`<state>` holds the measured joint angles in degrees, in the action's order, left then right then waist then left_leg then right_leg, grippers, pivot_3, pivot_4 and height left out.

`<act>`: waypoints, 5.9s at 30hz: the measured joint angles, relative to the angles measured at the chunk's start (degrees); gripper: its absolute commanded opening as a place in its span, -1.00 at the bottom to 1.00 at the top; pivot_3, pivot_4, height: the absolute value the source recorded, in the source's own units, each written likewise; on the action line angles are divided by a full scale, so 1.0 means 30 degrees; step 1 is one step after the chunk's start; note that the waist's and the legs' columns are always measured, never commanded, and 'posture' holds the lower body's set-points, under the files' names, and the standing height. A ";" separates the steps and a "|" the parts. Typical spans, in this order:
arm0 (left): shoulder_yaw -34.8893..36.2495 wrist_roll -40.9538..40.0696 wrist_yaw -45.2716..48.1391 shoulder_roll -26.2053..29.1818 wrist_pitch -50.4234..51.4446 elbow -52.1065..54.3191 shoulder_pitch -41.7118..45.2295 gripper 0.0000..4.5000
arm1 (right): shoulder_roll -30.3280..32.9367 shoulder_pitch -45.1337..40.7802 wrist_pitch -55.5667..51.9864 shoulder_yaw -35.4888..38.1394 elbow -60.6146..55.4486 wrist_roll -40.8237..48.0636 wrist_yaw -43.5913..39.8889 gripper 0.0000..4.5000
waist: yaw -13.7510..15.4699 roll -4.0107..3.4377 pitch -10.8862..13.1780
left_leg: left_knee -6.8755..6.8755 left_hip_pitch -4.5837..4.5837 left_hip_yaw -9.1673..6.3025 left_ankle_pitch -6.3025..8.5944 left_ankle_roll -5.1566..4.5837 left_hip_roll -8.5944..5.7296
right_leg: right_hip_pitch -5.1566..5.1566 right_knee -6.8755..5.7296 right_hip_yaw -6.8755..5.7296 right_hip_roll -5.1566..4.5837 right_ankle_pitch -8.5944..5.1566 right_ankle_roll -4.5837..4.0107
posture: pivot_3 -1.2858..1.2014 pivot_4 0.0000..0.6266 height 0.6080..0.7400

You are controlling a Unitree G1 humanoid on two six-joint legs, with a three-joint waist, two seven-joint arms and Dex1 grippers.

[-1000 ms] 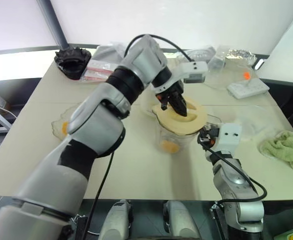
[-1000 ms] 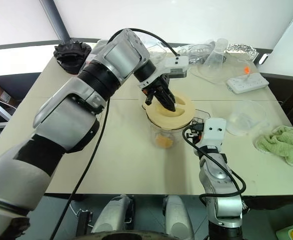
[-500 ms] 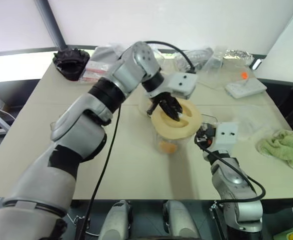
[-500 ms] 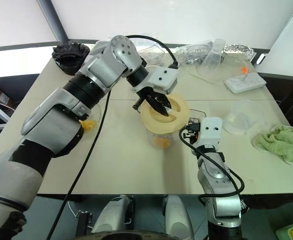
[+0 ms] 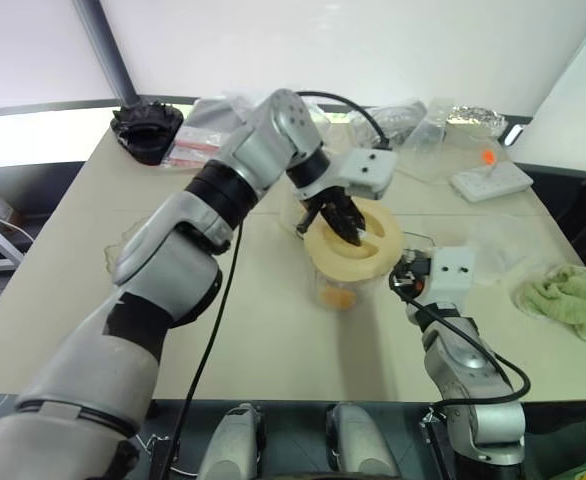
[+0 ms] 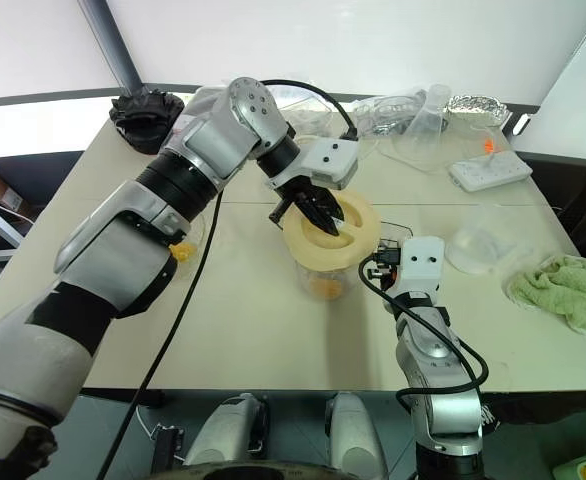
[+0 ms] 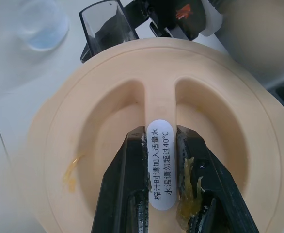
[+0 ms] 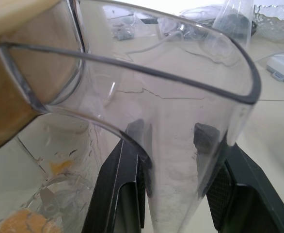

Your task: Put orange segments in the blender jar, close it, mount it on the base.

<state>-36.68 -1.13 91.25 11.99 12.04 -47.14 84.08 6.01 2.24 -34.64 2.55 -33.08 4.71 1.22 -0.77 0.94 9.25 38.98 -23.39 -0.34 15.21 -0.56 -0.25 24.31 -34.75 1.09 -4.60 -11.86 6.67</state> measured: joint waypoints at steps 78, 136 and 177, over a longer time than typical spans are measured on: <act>1.0642 -0.4607 -1.0810 0.2171 0.5468 1.2475 -1.0631 0.54 | 0.1322 -0.1282 -0.1094 0.1118 0.0175 0.0676 -0.1702 -0.55 | 0.0093 -0.0191 0.0088 | -0.0319 -0.0009 0.0030 0.0049 -0.0085 -0.0032 | 0.0075 0.0190 -0.0035 -0.0032 0.0034 -0.0045 | 0.03 -0.52 1.00; 1.1397 -0.9358 -1.6749 0.5906 0.7823 2.5548 -2.4813 0.54 | 0.5774 -2.7608 -0.1112 0.1874 2.4316 0.2460 -0.4860 -0.55 | -0.0628 -0.0342 0.0408 | -0.0353 -0.0035 0.0271 -0.0026 0.0037 -0.0025 | 0.0184 0.0156 0.0054 -0.0002 0.0125 -0.0087 | 0.03 -0.52 1.00; 1.0739 -0.8107 -1.7654 0.6341 0.6745 2.5638 -2.4899 0.54 | 0.3703 -2.5803 -0.2649 0.2160 2.1592 0.1528 -0.3643 -0.55 | -0.0591 -0.0344 0.0410 | -0.0352 -0.0033 0.0183 -0.0028 0.0046 -0.0035 | 0.0194 0.0092 0.0037 -0.0015 0.0145 -0.0055 | 0.03 -0.52 1.00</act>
<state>-4.47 -25.45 38.29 31.02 32.28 29.77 9.38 17.12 -75.17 -42.59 9.03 31.69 9.30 -9.71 -2.55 -0.09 10.48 37.93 -23.49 0.21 15.13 -0.42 -0.36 24.89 -34.48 1.20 -4.64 -11.43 6.51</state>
